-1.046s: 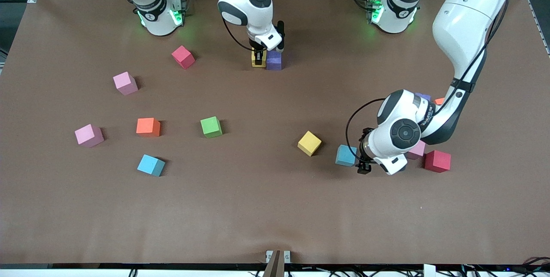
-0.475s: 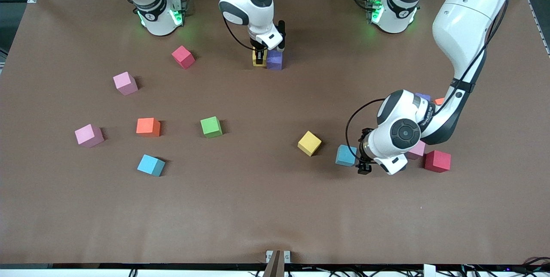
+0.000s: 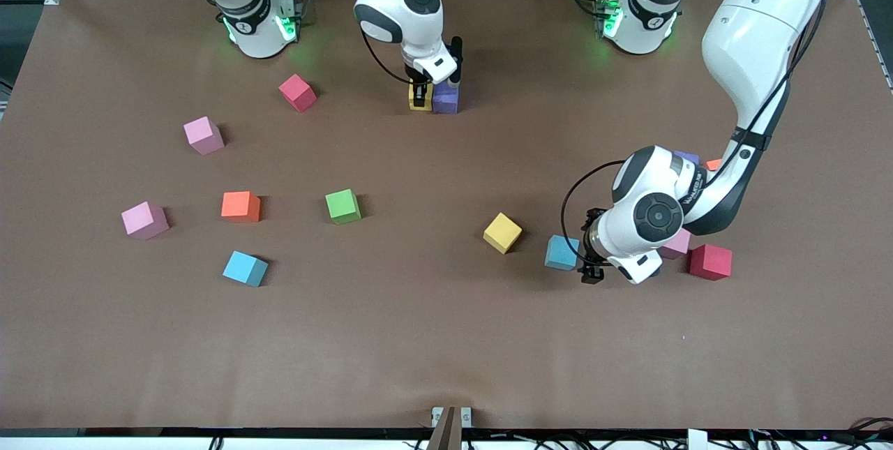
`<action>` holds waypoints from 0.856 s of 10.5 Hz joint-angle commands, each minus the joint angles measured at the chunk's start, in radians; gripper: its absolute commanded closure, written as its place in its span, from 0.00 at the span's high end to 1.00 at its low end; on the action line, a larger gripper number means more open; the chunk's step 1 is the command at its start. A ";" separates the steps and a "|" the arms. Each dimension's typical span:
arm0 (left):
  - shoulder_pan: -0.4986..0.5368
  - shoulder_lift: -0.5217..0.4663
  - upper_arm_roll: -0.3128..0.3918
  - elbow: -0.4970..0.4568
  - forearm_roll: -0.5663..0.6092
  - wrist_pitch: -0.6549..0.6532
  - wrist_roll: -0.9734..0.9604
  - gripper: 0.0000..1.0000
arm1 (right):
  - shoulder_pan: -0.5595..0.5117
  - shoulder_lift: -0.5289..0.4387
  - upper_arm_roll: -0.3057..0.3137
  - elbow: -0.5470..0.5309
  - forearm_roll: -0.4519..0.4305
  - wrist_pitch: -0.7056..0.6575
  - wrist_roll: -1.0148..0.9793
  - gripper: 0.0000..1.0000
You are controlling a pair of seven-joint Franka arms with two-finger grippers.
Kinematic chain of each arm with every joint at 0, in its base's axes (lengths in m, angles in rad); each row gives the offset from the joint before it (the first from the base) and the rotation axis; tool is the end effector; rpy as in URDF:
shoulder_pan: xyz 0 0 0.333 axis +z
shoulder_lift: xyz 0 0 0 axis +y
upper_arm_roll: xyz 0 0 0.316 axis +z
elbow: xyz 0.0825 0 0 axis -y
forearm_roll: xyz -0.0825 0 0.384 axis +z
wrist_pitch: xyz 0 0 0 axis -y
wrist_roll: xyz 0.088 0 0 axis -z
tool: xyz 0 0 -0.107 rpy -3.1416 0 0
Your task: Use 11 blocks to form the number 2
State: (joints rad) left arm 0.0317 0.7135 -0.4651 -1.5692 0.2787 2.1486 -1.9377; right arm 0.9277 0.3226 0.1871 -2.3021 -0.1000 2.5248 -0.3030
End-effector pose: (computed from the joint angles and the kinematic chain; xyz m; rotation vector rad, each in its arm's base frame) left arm 0.6514 -0.2377 0.2512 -2.3497 -2.0521 0.1340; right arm 0.2244 0.4664 0.2012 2.2785 2.1129 -0.1347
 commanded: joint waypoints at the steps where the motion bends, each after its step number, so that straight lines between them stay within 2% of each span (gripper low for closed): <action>1: -0.004 0.009 0.000 0.015 0.007 0.002 -0.032 1.00 | 0.017 0.004 -0.008 0.000 -0.004 0.009 0.035 1.00; 4: -0.006 0.011 0.000 0.015 -0.033 0.004 -0.035 1.00 | 0.020 -0.004 -0.006 0.000 -0.004 0.008 0.036 1.00; 9: -0.007 0.010 0.000 0.014 -0.027 0.004 -0.033 1.00 | 0.019 -0.049 -0.001 -0.002 -0.003 -0.029 0.038 1.00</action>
State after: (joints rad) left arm 0.0308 0.7137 -0.4654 -1.5692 0.2656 2.1494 -1.9601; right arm 0.9354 0.3098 0.1879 -2.2946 -0.1000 2.5194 -0.2850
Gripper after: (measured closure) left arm 0.000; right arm 0.000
